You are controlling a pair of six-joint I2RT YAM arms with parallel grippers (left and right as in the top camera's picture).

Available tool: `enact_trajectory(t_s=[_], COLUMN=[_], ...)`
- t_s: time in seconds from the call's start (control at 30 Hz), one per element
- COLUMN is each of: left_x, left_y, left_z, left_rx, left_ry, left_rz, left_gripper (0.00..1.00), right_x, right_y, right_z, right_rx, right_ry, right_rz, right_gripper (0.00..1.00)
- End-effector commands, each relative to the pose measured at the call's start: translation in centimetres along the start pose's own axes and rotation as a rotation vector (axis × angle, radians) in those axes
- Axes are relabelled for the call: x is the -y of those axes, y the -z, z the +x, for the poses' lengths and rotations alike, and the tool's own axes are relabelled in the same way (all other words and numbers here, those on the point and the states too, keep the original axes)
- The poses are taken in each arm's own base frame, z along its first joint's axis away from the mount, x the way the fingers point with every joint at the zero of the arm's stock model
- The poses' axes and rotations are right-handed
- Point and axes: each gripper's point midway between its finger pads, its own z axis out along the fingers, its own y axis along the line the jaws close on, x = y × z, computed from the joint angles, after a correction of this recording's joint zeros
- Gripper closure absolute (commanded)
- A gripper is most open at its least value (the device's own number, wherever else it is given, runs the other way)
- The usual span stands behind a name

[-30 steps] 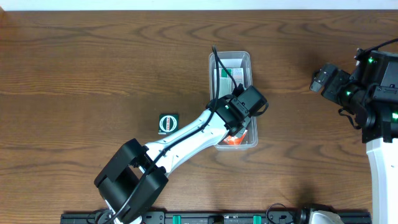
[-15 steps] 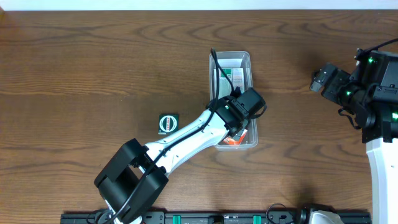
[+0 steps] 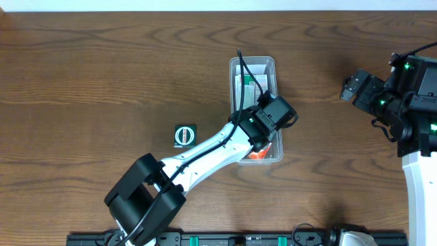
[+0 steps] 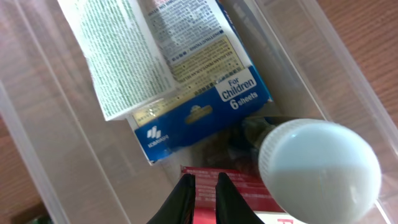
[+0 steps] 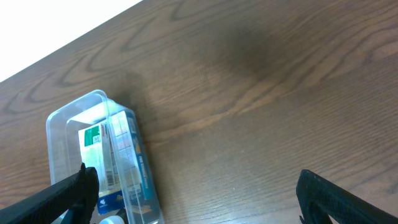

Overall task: Pack container
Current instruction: 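Lower the red box into the container's near end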

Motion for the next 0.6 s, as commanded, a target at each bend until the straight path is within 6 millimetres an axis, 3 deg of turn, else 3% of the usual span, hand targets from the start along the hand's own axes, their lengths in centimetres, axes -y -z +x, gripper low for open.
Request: enact_trajectory(t_s=[0.0, 0.3, 0.57], left_x=[-0.6, 0.1, -0.2], left_y=[-0.5, -2.2, -1.1], left_z=[0.4, 3.9, 5.6], left_rx=[-0.006, -0.106, -0.183], left_ry=[-0.021, -0.009, 0.074], left_rz=[-0.037, 0.007, 0.006], left_gripper=[0.86, 0.86, 0.86], right_x=[0.1, 0.1, 0.1], right_y=[0.1, 0.1, 0.1], right_z=[-0.2, -0.1, -0.2], right_rx=[0.005, 0.004, 0.005], right_ry=[-0.012, -0.012, -0.012], right_rz=[0.0, 0.0, 0.0], right_gripper=[0.01, 0.01, 0.01])
